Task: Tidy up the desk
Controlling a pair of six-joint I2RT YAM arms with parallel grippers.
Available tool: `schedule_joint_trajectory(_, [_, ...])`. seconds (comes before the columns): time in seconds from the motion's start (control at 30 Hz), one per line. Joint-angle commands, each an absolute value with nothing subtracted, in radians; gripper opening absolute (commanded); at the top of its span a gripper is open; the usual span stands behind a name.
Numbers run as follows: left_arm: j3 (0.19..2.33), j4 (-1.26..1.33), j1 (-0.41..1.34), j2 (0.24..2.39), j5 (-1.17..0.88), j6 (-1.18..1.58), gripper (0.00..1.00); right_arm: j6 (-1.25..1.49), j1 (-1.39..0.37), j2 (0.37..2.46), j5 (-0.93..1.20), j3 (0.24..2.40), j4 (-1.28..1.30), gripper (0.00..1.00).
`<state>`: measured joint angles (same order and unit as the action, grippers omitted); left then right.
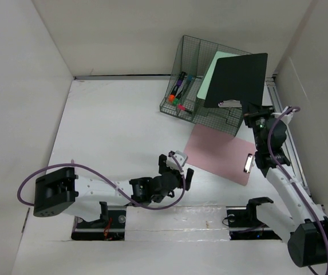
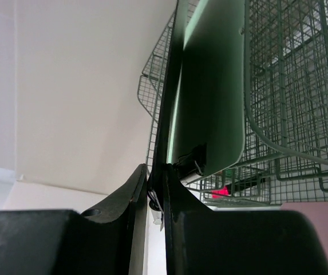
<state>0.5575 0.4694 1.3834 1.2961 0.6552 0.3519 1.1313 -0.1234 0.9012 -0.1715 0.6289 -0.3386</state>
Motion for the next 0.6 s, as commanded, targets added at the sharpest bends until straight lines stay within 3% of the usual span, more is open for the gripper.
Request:
schedule_joint_trajectory(0.0, [0.6, 0.5, 1.379, 1.316, 0.647, 0.353, 0.82, 1.17, -0.115, 0.917, -0.146, 0.629, -0.503, 0.0])
schedule_joint_trajectory(0.17, [0.615, 0.503, 1.379, 1.35, 0.643, 0.357, 0.82, 1.184, -0.115, 0.968, -0.143, 0.626, -0.531, 0.05])
schedule_joint_trajectory(0.23, [0.614, 0.518, 1.379, 1.361, 0.64, 0.356, 0.82, 1.18, -0.115, 0.977, -0.143, 0.627, -0.534, 0.16])
schedule_joint_trajectory(0.27, [0.618, 0.52, 1.379, 1.374, 0.638, 0.353, 0.82, 1.178, -0.115, 0.986, -0.131, 0.63, -0.534, 0.27])
schedule_joint_trajectory(0.33, [0.633, 0.509, 1.379, 1.39, 0.629, 0.348, 0.82, 1.169, -0.115, 0.996, -0.121, 0.638, -0.528, 0.37])
schedule_joint_trajectory(0.37, [0.662, 0.514, 1.379, 1.416, 0.618, 0.332, 0.82, 1.166, -0.115, 0.999, -0.103, 0.65, -0.5, 0.53])
schedule_joint_trajectory(0.43, [0.672, 0.517, 1.379, 1.437, 0.612, 0.318, 0.82, 1.166, -0.115, 0.991, -0.098, 0.653, -0.474, 0.59])
schedule_joint_trajectory(0.47, [0.684, 0.518, 1.379, 1.451, 0.604, 0.311, 0.82, 1.161, -0.115, 0.98, -0.098, 0.653, -0.456, 0.65])
schedule_joint_trajectory(0.5, [0.718, 0.515, 1.379, 1.478, 0.595, 0.302, 0.82, 1.16, -0.115, 0.967, -0.106, 0.653, -0.44, 0.77])
schedule_joint_trajectory(0.57, [0.753, 0.509, 1.379, 1.509, 0.569, 0.282, 0.81, 1.146, -0.115, 0.909, -0.118, 0.652, -0.368, 0.87])
